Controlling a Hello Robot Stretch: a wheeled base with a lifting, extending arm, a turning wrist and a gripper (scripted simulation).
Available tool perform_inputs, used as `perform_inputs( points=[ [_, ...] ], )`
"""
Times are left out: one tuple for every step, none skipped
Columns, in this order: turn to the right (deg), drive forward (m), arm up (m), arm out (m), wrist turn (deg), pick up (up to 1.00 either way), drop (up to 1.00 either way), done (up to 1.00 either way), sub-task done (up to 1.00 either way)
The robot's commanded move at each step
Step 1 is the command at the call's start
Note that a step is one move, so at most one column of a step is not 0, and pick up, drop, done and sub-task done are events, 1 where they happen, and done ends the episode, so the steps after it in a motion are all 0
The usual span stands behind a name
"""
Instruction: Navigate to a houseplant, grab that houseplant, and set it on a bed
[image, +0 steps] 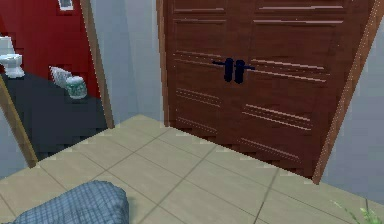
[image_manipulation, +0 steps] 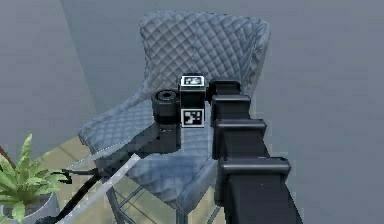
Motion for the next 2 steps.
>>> perform_inputs(
  points=[
    [0.0, 0.0, 0.0, 0.0, -24.0, 0.0, 0.0, 0.0, 0.0],
    [0.0, 0.0, 0.0, -0.14, 0.0, 0.0, 0.0, 0.0, 0.0]
  ],
)
